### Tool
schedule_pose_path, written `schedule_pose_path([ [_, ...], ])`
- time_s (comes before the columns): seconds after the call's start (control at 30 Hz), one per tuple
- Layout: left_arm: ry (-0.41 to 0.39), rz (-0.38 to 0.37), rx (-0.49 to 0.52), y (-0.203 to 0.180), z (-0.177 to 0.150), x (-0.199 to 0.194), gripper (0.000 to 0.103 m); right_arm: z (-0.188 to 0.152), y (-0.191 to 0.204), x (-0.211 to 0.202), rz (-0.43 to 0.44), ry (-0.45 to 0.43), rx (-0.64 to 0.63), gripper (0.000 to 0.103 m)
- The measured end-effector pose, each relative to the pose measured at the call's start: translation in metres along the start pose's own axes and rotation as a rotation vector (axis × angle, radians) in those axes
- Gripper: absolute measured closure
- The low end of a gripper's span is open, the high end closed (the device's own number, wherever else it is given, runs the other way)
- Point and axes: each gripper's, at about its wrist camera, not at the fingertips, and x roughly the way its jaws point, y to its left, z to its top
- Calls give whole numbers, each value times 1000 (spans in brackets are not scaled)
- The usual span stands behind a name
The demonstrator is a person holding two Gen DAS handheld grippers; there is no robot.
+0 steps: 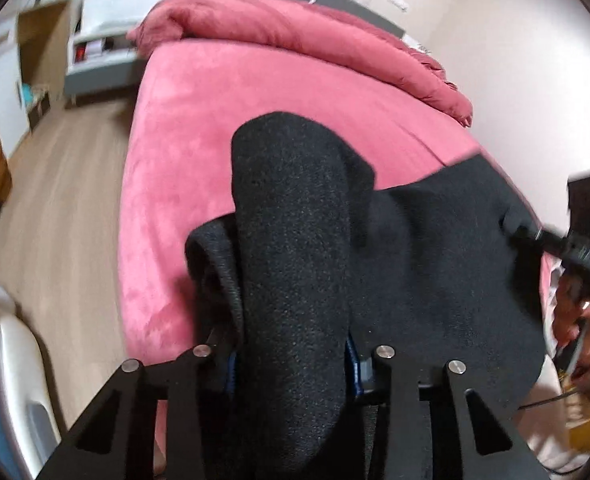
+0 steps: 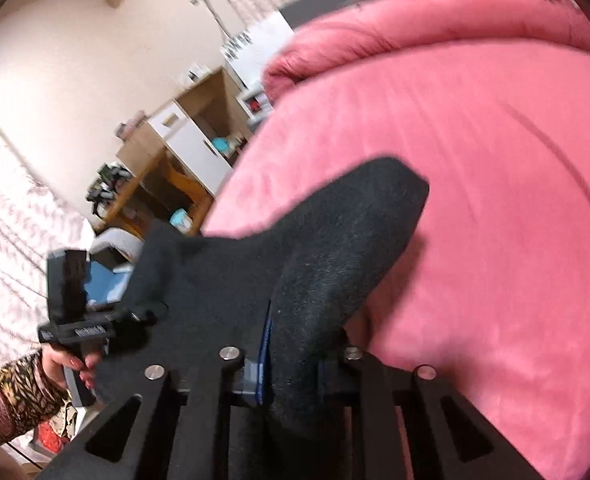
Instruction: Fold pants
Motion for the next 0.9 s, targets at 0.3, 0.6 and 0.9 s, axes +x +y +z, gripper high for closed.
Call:
schedule_pose_path([
  [0.3, -151, -43, 84, -67, 80, 34, 67, 58, 31, -53, -27, -172, -223, 88],
  [0.6, -21, 73, 112, -83, 169, 161, 52, 109, -127, -80, -259, -365, 4, 85],
  [0.9, -65, 46, -85, -32, 139, 162, 0, 37, -219, -31, -492, -91, 253, 69],
])
